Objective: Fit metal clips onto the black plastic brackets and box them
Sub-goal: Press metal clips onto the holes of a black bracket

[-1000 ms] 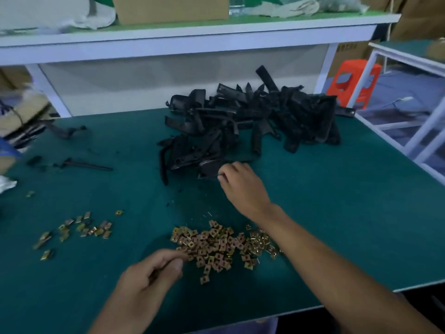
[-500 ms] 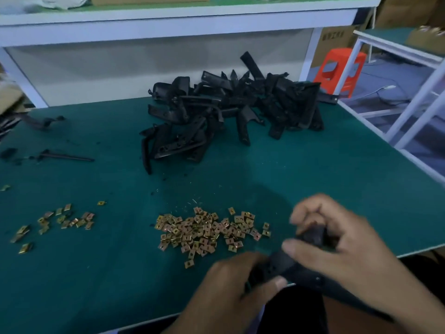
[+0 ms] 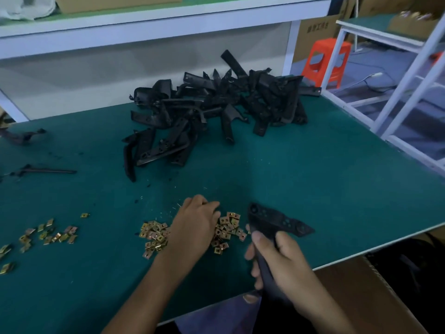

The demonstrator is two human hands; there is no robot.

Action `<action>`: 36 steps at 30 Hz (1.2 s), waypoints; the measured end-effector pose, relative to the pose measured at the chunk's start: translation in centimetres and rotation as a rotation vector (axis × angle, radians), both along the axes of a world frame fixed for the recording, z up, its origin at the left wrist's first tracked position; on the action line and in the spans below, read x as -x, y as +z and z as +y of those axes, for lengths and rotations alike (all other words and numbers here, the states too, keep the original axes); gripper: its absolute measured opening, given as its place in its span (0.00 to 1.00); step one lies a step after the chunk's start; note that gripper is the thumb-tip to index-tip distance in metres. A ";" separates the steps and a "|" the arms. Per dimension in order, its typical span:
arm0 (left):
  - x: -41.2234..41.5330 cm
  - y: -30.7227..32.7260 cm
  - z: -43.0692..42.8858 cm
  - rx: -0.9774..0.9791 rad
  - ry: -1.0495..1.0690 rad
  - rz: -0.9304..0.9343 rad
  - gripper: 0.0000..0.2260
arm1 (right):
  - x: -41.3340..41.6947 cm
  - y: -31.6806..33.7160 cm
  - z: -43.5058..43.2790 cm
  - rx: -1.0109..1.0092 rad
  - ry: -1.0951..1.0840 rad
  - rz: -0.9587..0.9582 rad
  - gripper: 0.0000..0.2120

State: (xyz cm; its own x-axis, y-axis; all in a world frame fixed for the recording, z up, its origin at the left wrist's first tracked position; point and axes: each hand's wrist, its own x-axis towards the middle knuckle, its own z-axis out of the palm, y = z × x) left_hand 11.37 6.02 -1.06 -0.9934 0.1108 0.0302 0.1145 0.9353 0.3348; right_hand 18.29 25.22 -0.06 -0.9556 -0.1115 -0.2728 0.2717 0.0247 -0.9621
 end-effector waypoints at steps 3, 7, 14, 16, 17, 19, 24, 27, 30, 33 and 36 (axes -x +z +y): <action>0.3 -0.3 0.2 -0.090 -0.016 0.047 0.08 | 0.5 -0.9 -1.7 0.068 0.030 -0.025 0.16; -0.2 0.5 -0.6 -0.351 0.037 0.031 0.03 | 0.4 -1.6 -2.3 -0.054 0.142 0.067 0.12; -2.3 4.3 -2.3 -0.877 0.182 -0.028 0.07 | 1.2 -1.6 -2.4 -0.135 0.325 0.108 0.07; -3.0 5.4 -2.4 -0.937 0.133 -0.043 0.09 | 1.2 -1.6 -2.2 -0.138 0.336 0.105 0.08; -3.3 5.8 -2.4 -0.954 0.102 -0.059 0.11 | 1.2 -1.6 -2.2 -0.141 0.339 0.104 0.08; -3.7 6.0 -2.3 -0.942 0.062 -0.080 0.13 | 1.2 -1.7 -2.1 -0.151 0.336 0.102 0.11; -3.7 5.6 -2.2 -0.830 0.017 -0.078 0.09 | 1.3 -1.6 -2.1 -0.190 0.345 0.104 0.19; -3.6 5.6 -2.3 -0.737 -0.054 -0.066 0.13 | 1.4 -1.6 -2.0 -0.205 0.354 0.103 0.20; -3.6 5.4 -2.2 -0.677 -0.094 -0.068 0.16 | 1.4 -1.7 -2.0 -0.207 0.360 0.104 0.19; -3.5 5.1 -2.2 -0.657 -0.080 -0.079 0.14 | 1.4 -1.7 -2.1 -0.212 0.366 0.106 0.18; -3.3 5.1 -2.2 -0.676 -0.042 -0.088 0.07 | 1.4 -1.7 -2.1 -0.223 0.369 0.105 0.17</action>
